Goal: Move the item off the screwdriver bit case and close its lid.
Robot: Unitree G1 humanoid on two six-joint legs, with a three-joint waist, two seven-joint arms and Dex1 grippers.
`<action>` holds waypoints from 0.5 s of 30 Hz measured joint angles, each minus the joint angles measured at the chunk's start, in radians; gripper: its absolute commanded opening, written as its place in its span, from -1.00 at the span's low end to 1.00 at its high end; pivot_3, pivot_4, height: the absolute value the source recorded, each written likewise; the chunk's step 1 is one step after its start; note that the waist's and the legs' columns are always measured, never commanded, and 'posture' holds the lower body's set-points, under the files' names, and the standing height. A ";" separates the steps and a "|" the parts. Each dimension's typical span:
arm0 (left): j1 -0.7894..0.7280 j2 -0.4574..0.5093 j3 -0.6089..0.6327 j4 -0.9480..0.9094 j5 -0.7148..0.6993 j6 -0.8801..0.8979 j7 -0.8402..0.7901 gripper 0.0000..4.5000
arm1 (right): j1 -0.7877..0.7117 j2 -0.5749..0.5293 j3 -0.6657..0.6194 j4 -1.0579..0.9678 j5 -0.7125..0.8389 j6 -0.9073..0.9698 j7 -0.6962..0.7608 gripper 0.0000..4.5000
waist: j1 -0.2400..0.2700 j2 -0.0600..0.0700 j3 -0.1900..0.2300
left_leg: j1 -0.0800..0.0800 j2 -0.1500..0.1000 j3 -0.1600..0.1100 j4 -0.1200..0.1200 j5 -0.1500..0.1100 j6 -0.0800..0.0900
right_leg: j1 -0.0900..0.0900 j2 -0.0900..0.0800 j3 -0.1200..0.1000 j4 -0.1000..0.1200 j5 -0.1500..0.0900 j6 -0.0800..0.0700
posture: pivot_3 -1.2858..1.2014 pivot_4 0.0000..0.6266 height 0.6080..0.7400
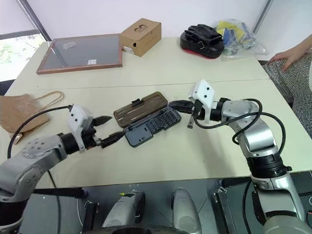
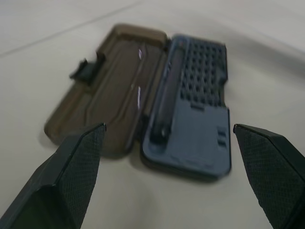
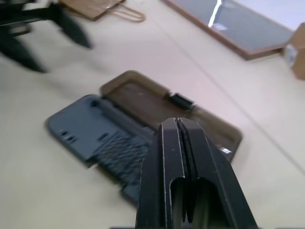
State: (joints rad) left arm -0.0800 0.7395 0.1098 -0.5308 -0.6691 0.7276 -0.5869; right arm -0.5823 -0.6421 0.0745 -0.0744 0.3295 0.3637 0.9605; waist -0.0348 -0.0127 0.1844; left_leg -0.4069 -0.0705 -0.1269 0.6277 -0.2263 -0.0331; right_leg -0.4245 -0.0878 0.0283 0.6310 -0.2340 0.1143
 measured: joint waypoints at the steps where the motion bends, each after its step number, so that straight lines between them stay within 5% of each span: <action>1: -0.006 0.006 0.009 0.008 -0.002 0.000 -0.012 0.99 | -0.028 0.012 0.009 0.032 -0.012 -0.013 -0.001 -1.00 | 0.000 0.000 0.000 | 0.000 0.000 0.000 0.000 0.000 0.000 | 0.000 0.000 0.000 0.000 0.000 0.000 | 0.03 -0.52 1.00; 7: -0.050 0.021 0.044 0.040 -0.002 0.002 -0.039 1.00 | -0.182 0.078 0.058 0.225 -0.077 -0.085 0.016 -0.89 | 0.001 0.000 0.000 | 0.000 0.000 0.000 -0.001 0.000 0.000 | 0.000 -0.001 0.000 -0.001 0.002 0.003 | 0.03 -0.52 1.00; 9: -0.047 0.022 0.048 0.040 -0.003 0.004 -0.046 1.00 | -0.230 0.106 0.075 0.296 -0.092 -0.095 0.033 -0.63 | -0.001 0.000 0.000 | 0.000 0.000 0.000 -0.001 0.000 0.000 | 0.000 -0.001 0.000 0.000 0.002 0.003 | 0.03 -0.52 1.00; 15: -0.037 0.022 0.062 0.035 -0.009 0.011 -0.060 1.00 | -0.369 0.211 0.142 0.575 -0.175 -0.184 0.065 0.75 | -0.008 0.000 0.000 | 0.000 -0.001 -0.001 -0.002 0.000 -0.001 | -0.001 0.000 0.000 0.000 0.002 0.003 | 0.03 -0.52 1.00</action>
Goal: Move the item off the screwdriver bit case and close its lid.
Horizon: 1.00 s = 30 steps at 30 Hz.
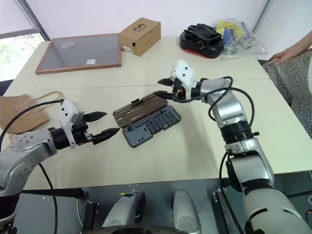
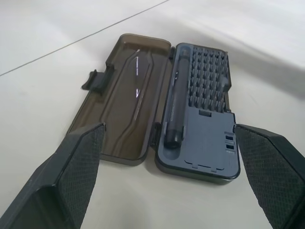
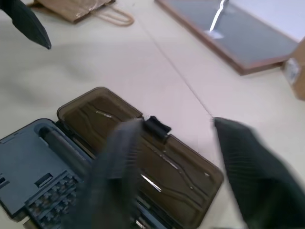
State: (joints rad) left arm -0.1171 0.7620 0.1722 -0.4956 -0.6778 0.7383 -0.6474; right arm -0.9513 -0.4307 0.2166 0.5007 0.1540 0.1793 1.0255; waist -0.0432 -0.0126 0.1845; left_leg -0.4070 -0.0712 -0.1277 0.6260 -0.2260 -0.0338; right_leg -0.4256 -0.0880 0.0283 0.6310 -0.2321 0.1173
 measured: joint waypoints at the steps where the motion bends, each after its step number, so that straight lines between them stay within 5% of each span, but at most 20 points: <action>1: 0.001 0.000 0.001 -0.001 0.000 0.001 0.000 1.00 | -0.024 0.022 0.014 0.066 -0.023 -0.026 0.000 0.99 | 0.000 0.000 0.000 | 0.000 0.000 0.000 0.000 0.000 0.000 | 0.000 0.000 0.000 0.000 0.000 0.000 | 0.03 -0.52 1.00; 7: 0.004 -0.001 0.001 -0.019 0.002 0.004 0.008 1.00 | -0.170 0.136 0.027 0.411 -0.114 -0.102 -0.101 0.99 | -0.001 0.001 0.000 | 0.000 0.000 0.000 -0.002 0.002 -0.003 | -0.002 0.000 0.000 0.000 0.001 -0.001 | 0.03 -0.52 1.00; 14: 0.004 -0.007 -0.002 -0.036 0.019 0.017 0.033 1.00 | -0.348 0.242 -0.059 0.743 -0.165 -0.029 -0.480 0.99 | 0.000 0.001 0.000 | 0.000 -0.001 -0.003 -0.010 0.006 -0.010 | -0.004 0.000 0.000 0.000 0.001 -0.002 | 0.03 -0.52 1.00; 30: 0.023 -0.022 -0.002 -0.060 0.043 0.018 0.060 1.00 | -0.340 0.285 -0.076 0.806 -0.266 0.110 -0.616 0.88 | -0.007 0.001 0.000 | 0.000 -0.001 -0.003 -0.011 0.006 -0.010 | -0.005 0.002 0.000 0.001 0.001 -0.002 | 0.03 -0.52 1.00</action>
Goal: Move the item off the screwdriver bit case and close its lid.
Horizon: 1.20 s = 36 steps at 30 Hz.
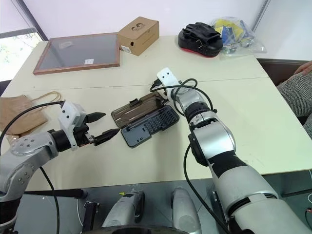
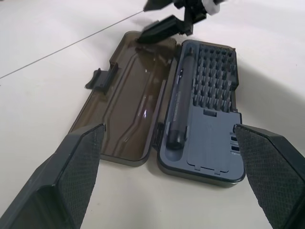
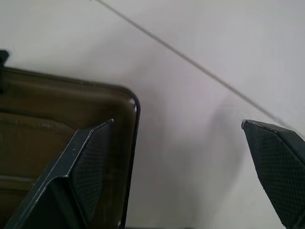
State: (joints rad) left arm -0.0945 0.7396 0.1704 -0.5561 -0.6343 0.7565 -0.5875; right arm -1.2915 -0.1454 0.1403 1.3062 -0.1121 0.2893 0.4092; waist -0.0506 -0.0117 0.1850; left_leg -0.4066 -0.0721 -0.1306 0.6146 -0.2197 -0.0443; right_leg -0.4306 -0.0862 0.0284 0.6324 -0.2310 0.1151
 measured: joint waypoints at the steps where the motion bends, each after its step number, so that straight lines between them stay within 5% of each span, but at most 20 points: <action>1: -0.002 0.000 0.000 0.001 0.004 -0.001 0.000 1.00 | 0.000 0.000 -0.002 -0.006 -0.001 0.012 0.004 0.76 | 0.000 0.000 0.000 | 0.000 0.000 0.000 0.000 0.000 0.000 | 0.000 0.000 0.000 0.000 0.000 0.000 | 0.03 -0.52 1.00; 9: -0.029 -0.007 -0.006 0.017 0.033 -0.007 -0.006 1.00 | 0.014 0.025 -0.006 -0.048 -0.002 0.093 0.021 -0.99 | 0.004 0.000 -0.001 | 0.002 0.000 0.000 0.000 0.000 0.000 | 0.003 0.000 0.000 0.000 0.000 0.000 | 0.03 -0.52 1.00; 22: -0.040 -0.015 -0.014 0.038 0.070 -0.030 -0.004 1.00 | 0.022 0.011 -0.076 -0.172 0.041 0.348 -0.021 -0.99 | 0.013 0.000 -0.001 | 0.003 -0.001 -0.001 0.000 0.000 0.000 | 0.004 -0.001 -0.001 0.000 0.000 0.000 | 0.03 -0.52 1.00; 36: -0.091 -0.046 -0.043 0.092 0.110 -0.062 -0.012 1.00 | 0.234 0.032 -0.360 -0.951 0.122 1.260 -0.282 -0.99 | 0.028 0.000 -0.001 | 0.001 0.000 -0.001 0.000 0.000 0.000 | 0.001 -0.001 -0.001 0.000 0.000 0.000 | 0.03 -0.52 1.00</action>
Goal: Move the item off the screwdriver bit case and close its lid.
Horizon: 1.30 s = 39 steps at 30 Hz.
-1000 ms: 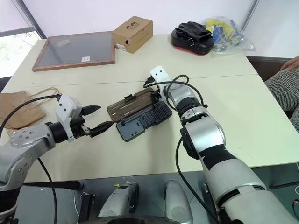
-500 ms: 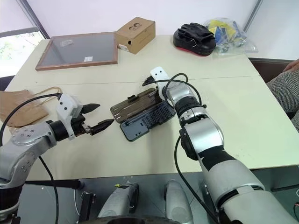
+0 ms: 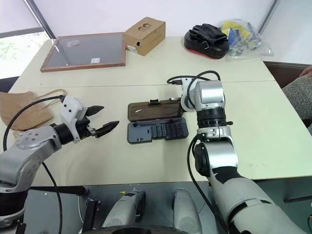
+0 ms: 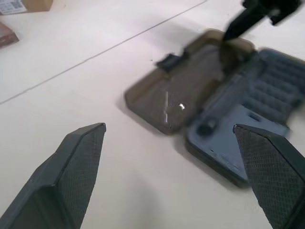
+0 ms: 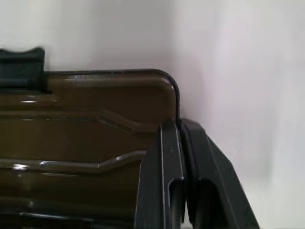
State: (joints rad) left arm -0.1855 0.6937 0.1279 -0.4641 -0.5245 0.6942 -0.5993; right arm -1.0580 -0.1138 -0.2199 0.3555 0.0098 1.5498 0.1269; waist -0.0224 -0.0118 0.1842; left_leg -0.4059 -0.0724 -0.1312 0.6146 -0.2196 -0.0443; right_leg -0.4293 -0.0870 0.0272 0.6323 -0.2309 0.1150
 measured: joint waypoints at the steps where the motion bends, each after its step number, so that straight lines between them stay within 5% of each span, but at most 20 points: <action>1: -0.011 0.000 -0.001 0.008 0.002 -0.005 -0.005 1.00 | 0.006 0.009 -0.012 -0.025 0.004 0.027 -0.007 -0.99 | -0.002 0.000 0.000 | 0.000 0.000 0.000 0.000 0.000 0.000 | 0.000 0.000 0.000 0.000 0.000 0.000 | 0.03 -0.52 1.00; 17: -0.062 0.000 -0.030 0.061 0.034 -0.019 -0.048 1.00 | -0.015 0.065 -0.179 -0.007 0.175 0.055 -0.261 -0.99 | -0.023 0.000 0.000 | 0.000 0.001 0.000 0.000 0.000 0.000 | 0.000 0.000 0.000 0.000 0.000 0.000 | 0.03 -0.52 1.00; 31: -0.050 0.000 -0.030 0.054 0.034 -0.019 -0.040 1.00 | -0.012 -0.160 0.032 0.172 0.993 0.052 -0.710 -0.99 | -0.024 0.000 0.000 | 0.000 0.001 0.001 0.000 0.000 0.001 | 0.000 0.000 0.000 0.000 0.000 0.000 | 0.03 -0.52 1.00; 39: -0.048 -0.007 -0.030 0.052 0.034 -0.019 -0.035 1.00 | 0.008 -0.186 0.077 0.182 1.275 0.059 -0.958 -0.99 | -0.023 0.000 0.000 | 0.000 0.001 0.001 0.000 0.000 0.001 | 0.000 0.000 0.000 0.000 0.000 0.000 | 0.03 -0.52 1.00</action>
State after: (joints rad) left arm -0.2337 0.6864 0.0984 -0.4121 -0.4908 0.6752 -0.6345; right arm -1.0505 -0.3003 -0.1432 0.5378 1.2848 1.6087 -0.8307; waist -0.0449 -0.0118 0.1841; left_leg -0.4064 -0.0713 -0.1305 0.6143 -0.2194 -0.0430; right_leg -0.4290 -0.0865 0.0272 0.6321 -0.2309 0.1148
